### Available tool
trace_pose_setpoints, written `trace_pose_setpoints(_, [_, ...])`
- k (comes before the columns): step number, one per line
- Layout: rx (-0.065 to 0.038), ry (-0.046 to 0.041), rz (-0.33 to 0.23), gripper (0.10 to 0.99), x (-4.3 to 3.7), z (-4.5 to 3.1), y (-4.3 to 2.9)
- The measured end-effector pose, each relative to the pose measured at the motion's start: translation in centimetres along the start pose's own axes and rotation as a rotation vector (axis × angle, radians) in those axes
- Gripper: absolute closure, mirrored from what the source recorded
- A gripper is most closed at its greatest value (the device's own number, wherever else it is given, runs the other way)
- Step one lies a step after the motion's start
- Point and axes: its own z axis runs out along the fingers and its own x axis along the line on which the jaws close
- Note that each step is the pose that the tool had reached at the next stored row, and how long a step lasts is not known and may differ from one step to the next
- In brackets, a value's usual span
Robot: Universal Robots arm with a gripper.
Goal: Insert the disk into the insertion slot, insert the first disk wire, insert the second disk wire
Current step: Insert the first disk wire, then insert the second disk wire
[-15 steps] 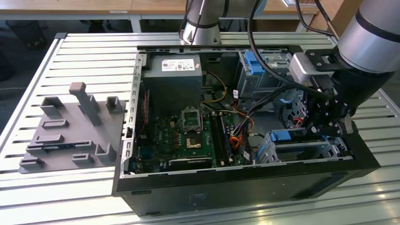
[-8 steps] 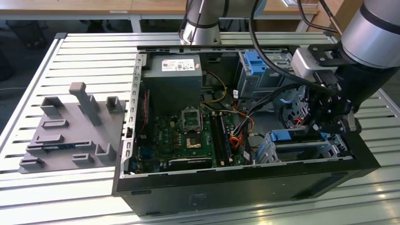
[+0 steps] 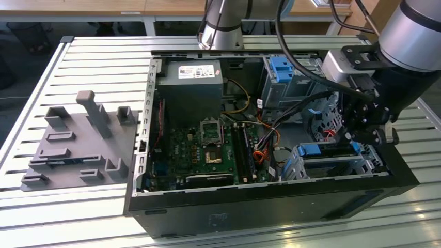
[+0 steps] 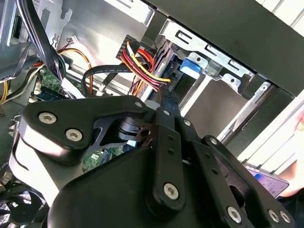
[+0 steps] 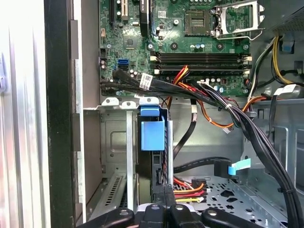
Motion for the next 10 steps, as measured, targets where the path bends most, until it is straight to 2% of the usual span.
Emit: trace_pose_setpoints(10, [-0.003,0.0,0.0,0.98,-0.01,-0.48,-0.03])
